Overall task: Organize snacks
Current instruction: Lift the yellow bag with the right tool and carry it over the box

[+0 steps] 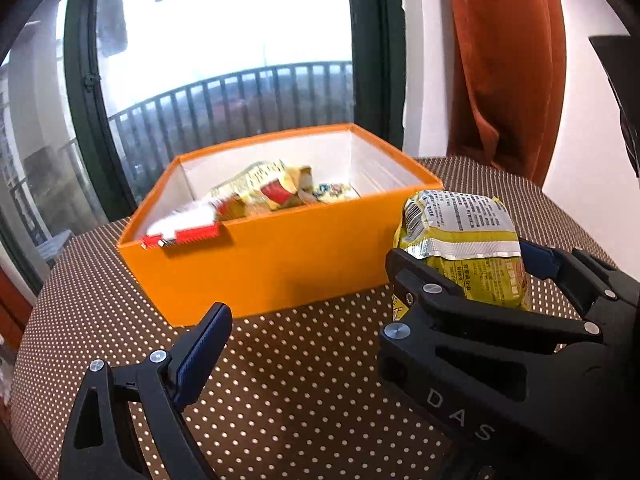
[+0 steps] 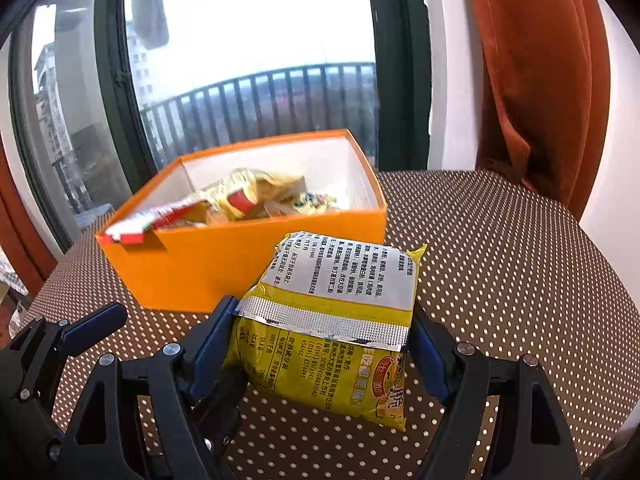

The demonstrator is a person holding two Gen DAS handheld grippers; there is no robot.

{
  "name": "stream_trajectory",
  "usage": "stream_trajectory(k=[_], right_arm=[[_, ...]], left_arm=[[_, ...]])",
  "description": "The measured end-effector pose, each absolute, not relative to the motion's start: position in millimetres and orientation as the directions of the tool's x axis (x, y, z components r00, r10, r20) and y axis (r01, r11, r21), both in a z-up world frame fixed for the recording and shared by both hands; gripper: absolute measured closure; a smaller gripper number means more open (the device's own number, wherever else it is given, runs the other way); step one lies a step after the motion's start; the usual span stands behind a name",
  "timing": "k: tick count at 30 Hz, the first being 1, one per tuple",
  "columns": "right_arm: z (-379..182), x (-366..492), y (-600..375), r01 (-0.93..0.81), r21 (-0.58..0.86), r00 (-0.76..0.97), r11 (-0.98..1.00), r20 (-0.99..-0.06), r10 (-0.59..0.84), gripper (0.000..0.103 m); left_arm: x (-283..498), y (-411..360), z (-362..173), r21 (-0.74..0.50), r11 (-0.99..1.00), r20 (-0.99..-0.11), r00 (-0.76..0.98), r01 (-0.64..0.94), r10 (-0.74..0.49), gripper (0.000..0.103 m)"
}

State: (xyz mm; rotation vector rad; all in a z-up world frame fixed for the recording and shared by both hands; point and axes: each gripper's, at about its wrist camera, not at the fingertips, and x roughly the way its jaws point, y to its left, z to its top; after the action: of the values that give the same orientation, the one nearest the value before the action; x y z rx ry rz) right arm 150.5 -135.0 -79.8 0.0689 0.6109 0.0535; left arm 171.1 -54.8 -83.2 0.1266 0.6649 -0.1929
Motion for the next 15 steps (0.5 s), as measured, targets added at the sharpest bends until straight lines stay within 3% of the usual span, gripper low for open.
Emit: stream_trajectory(k=[15], right_arm=[[-11,175,-127,-0.099,0.161,0.88,0.982,-0.447,0.162,0.022]], left_arm=[[191,-31,-13,0.025,0.99,-0.499,0.859,0.142,-0.111,0.009]])
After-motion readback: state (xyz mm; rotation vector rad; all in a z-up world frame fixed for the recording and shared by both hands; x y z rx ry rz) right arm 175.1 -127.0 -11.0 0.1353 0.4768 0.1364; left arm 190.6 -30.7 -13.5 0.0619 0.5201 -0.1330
